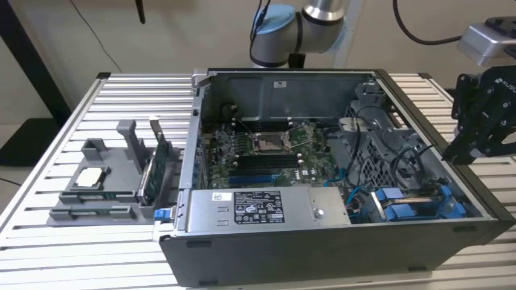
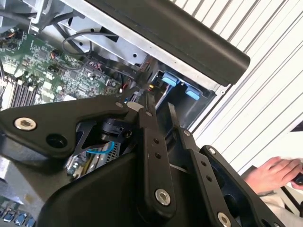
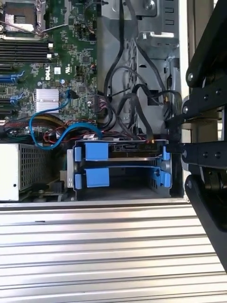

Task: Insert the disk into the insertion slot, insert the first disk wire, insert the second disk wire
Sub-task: 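Insert the second disk wire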

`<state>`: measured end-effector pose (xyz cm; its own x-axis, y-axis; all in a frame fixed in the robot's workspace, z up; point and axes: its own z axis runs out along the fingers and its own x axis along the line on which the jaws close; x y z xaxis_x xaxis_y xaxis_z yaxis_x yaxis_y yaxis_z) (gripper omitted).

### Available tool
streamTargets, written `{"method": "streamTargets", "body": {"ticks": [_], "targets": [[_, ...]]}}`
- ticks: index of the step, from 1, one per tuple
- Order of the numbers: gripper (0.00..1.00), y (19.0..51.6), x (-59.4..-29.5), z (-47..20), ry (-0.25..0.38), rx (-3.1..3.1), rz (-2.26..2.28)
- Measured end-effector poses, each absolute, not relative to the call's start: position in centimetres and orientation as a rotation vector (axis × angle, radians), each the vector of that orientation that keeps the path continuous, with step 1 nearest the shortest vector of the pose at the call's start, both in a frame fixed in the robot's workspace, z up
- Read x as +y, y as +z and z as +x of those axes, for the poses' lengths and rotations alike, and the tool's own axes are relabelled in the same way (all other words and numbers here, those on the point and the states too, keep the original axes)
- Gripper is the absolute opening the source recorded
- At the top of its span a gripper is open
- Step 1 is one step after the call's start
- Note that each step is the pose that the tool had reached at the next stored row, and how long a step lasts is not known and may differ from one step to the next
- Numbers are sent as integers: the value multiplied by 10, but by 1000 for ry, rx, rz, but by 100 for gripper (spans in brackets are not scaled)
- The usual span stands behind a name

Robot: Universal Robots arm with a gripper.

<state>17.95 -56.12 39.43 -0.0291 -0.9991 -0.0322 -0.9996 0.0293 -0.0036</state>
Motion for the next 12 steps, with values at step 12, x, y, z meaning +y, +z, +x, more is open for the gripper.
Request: {"method": "streamTargets", "body": {"ticks": [12], "targets": [[27,394,-558,193,31,2235,-2171]]}}
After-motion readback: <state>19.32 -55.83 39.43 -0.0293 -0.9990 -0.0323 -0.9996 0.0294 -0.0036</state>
